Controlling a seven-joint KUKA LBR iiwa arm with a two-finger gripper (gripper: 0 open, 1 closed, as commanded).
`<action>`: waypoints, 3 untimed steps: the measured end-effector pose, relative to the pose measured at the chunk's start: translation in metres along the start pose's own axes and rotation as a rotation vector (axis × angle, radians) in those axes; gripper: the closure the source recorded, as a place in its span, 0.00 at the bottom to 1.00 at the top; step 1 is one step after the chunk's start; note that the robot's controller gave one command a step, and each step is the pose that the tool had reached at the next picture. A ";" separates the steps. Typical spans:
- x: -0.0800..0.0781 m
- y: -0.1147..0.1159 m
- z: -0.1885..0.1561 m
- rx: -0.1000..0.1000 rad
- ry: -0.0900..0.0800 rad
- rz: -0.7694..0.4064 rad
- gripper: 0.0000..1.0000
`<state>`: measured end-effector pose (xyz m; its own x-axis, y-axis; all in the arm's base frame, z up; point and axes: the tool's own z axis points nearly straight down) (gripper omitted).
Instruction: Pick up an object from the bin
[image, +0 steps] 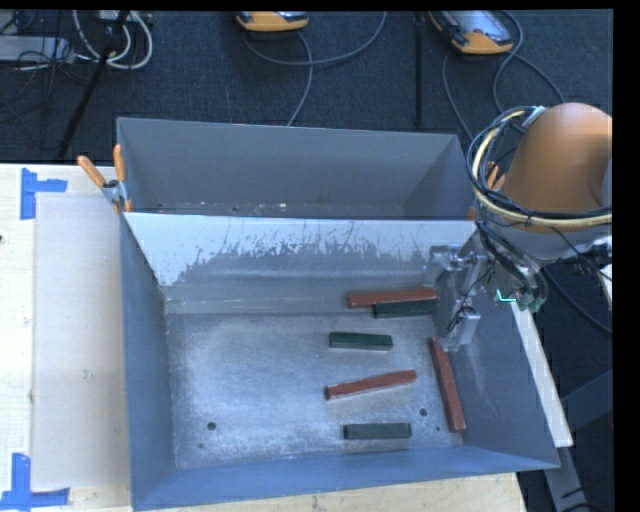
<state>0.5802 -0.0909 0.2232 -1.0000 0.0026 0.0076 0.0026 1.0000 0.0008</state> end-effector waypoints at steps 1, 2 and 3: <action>-0.022 -0.039 0.142 0.000 -0.002 0.005 0.00; 0.037 0.048 0.142 -0.002 -0.002 -0.199 0.00; 0.046 0.085 0.083 0.000 -0.012 -0.219 0.00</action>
Offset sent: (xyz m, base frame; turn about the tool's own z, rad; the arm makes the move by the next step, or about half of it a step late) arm 0.0224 -0.0389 -0.1373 0.0012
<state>0.5338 -0.0052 0.1402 -0.9766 -0.2152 -0.0044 -0.2152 0.9766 0.0012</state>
